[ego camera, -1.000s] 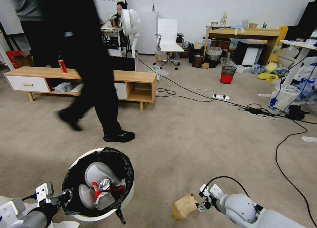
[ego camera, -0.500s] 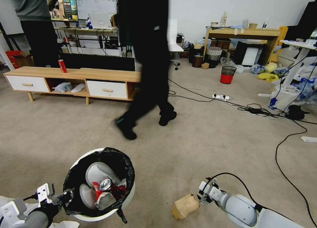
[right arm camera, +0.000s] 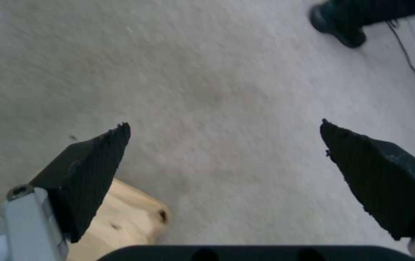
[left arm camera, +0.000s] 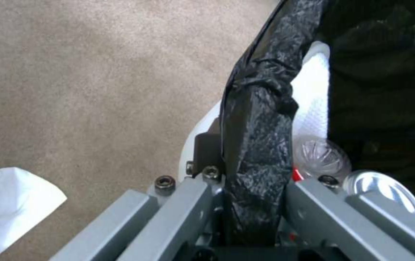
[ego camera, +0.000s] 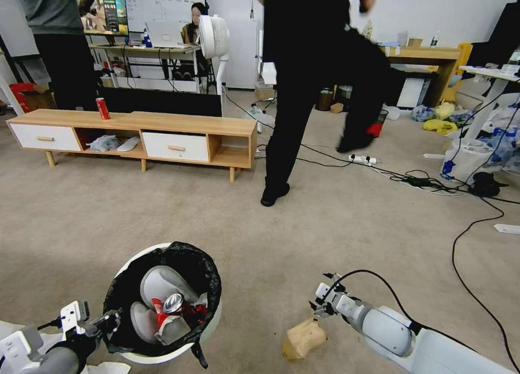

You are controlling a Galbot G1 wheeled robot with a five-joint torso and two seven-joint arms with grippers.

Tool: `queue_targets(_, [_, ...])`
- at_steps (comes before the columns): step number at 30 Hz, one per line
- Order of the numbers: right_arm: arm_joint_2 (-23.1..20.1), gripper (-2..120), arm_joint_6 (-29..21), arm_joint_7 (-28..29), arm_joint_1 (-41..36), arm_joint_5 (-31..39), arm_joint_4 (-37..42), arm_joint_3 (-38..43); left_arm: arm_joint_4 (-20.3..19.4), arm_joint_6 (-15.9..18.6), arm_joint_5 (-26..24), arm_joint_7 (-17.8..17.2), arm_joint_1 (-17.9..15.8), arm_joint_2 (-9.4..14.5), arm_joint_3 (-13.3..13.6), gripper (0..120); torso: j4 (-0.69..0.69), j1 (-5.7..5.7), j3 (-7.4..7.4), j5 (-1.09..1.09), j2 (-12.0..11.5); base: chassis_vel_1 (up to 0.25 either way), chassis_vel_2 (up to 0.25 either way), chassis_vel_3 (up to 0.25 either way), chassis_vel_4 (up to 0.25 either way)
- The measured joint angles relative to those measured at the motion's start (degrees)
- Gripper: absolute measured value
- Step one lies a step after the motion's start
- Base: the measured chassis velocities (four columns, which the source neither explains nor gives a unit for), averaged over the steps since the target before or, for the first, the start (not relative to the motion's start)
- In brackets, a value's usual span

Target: Pick up the trash bin, then pick up the garbage from the floor and place it into the trash bin.

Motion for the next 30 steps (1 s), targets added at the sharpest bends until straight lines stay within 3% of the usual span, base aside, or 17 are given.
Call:
queue_targets(7, [0.49,100,3.29,-1.58,-0.49,3.47,0.08,-0.56,0.26,0.0,0.04,0.0,-0.05,0.35,0.07,1,-0.01,0.0,0.0,0.0,0.0,0.0,0.0,0.0,0.0])
queue_targets(25, [-1.91,100,-3.89,8.1,-4.79,17.98,1.84,2.17,1.3,0.0,-0.11,-0.13,-0.5,1.06,0.11,1,0.0,0.0,0.0,-0.01,0.0,0.0,0.0,0.0,0.0])
queue_targets(30, [-1.56,100,-5.86,13.92,-6.26,26.76,3.86,2.48,1.25,0.0,-0.21,-0.15,-0.23,1.17,-0.04,1,-0.01,0.0,0.0,-0.01,0.0,0.0,0.0,0.0,0.0])
